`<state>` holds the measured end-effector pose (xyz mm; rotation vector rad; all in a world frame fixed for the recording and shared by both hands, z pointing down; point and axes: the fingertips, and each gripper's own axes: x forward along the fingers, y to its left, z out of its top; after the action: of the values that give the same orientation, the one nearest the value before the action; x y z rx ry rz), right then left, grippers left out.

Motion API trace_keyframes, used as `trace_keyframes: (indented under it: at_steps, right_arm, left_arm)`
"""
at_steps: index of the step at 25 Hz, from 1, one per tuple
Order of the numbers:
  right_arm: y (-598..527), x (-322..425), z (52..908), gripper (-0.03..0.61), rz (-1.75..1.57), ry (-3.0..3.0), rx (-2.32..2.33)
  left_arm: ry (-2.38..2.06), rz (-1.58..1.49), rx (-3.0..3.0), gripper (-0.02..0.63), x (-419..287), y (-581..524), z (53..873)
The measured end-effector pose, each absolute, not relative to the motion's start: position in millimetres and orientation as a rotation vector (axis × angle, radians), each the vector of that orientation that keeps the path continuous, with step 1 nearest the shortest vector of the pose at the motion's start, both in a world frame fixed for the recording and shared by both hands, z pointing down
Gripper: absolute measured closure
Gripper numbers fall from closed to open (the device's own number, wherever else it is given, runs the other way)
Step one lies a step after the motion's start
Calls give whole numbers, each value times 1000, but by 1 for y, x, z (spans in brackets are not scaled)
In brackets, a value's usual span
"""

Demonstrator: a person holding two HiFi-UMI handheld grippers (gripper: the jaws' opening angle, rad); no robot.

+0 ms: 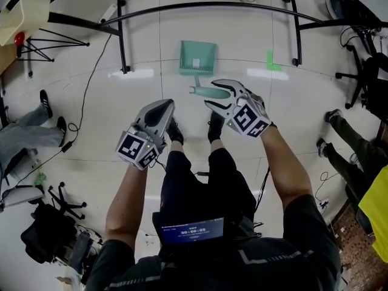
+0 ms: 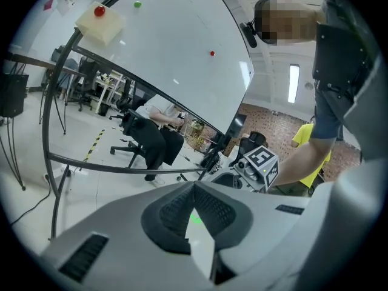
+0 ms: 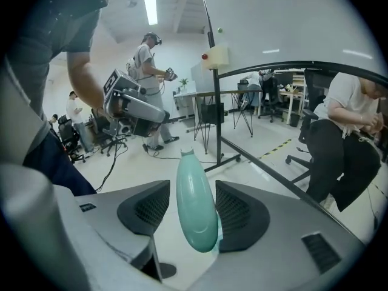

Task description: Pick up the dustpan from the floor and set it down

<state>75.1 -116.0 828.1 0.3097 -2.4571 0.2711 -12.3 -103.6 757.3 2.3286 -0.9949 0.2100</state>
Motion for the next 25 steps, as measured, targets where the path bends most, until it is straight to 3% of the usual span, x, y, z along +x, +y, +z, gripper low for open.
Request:
trace_keyframes:
  at_steps: [3,4,5,12,19,25]
  right_arm:
    - [-117,71,830,332,235,-2474,310]
    - [-117,70,829,393,224,-2481,314]
    - [-117,69,828,413,218,-2486,313]
    - [-135,66,791,425,244,-2508,321]
    - [-120,34,618,428,198,-2613,345]
    - [-78,52,459,428,159,-2728,386]
  left_arm:
    - [-990,208,2327,589,-11,-105,760]
    - [-987,213,2329,589,-10,-105,760]
    - [-984,220,2332,589,-10,-105,760]
    - [-993,147,2372,589,-9,-112,694]
    - [-1061,17,2440,589,-57,-92,542]
    - [-992,-135,2495,591,-51,-60,404]
